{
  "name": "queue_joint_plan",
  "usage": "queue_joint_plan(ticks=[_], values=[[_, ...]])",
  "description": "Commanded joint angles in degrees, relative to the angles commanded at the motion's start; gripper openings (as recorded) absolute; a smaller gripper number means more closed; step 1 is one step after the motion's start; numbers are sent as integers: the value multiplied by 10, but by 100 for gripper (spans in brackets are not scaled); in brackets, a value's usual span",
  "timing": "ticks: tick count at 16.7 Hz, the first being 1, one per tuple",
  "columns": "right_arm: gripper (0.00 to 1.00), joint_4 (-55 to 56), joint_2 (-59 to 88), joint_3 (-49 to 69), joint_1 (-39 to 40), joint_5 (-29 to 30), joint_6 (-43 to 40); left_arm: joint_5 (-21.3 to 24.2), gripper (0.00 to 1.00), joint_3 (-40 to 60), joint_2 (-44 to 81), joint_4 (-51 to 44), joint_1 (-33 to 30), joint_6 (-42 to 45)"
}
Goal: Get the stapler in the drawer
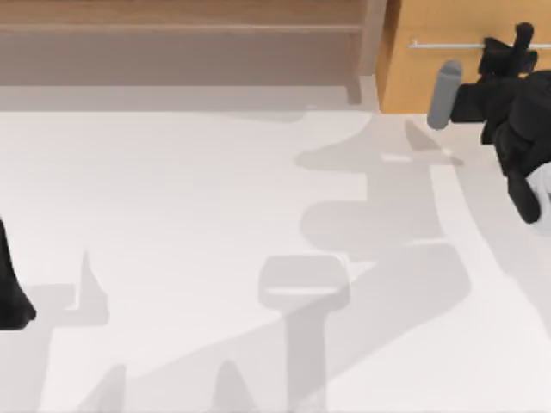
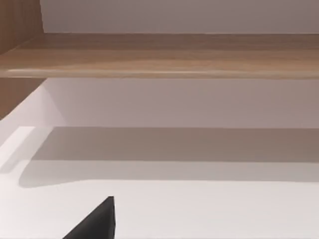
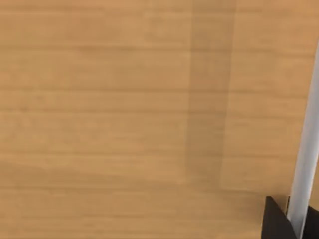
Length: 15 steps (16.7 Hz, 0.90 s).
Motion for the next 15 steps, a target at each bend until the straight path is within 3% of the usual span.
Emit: queue_joint_plan(ticks=[10, 15], values=[[98, 0, 0, 0, 0, 0, 0, 0, 100, 0, 0, 0, 0, 0], [100, 0, 0, 0, 0, 0, 0, 0, 100, 0, 0, 0, 0, 0]])
